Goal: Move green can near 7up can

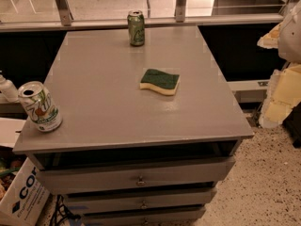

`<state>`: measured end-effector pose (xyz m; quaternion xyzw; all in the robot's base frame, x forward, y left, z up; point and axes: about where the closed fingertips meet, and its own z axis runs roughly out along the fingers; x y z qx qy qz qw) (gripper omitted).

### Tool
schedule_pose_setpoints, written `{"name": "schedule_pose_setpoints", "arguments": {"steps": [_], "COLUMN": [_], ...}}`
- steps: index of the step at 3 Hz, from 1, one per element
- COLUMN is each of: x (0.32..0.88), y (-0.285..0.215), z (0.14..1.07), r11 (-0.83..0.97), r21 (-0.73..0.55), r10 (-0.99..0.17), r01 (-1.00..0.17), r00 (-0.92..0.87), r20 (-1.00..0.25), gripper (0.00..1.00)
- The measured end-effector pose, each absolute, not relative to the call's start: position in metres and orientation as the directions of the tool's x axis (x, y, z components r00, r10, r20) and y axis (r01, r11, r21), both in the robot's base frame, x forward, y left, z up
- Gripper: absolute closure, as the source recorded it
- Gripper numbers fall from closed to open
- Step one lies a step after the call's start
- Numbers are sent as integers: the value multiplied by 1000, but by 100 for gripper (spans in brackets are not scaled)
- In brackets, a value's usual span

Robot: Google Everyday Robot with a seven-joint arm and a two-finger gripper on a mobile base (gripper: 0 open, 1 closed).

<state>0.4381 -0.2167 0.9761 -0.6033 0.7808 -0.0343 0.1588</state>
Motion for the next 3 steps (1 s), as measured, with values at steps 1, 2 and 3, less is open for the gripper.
{"name": "schedule_pose_setpoints", "arguments": {"steps": [1,2,3], "x": [442,471,497], "y": [-213,-206,-201], "z": [975,966,957], "r11": [270,314,351], "r21": [-258,-234,-199], "r10": [-951,-926,-899], "r01": [-928,-920,-915], "r00": [-216,-242,-270], "r20": [-219,-289,-345], "gripper": [0,0,0]}}
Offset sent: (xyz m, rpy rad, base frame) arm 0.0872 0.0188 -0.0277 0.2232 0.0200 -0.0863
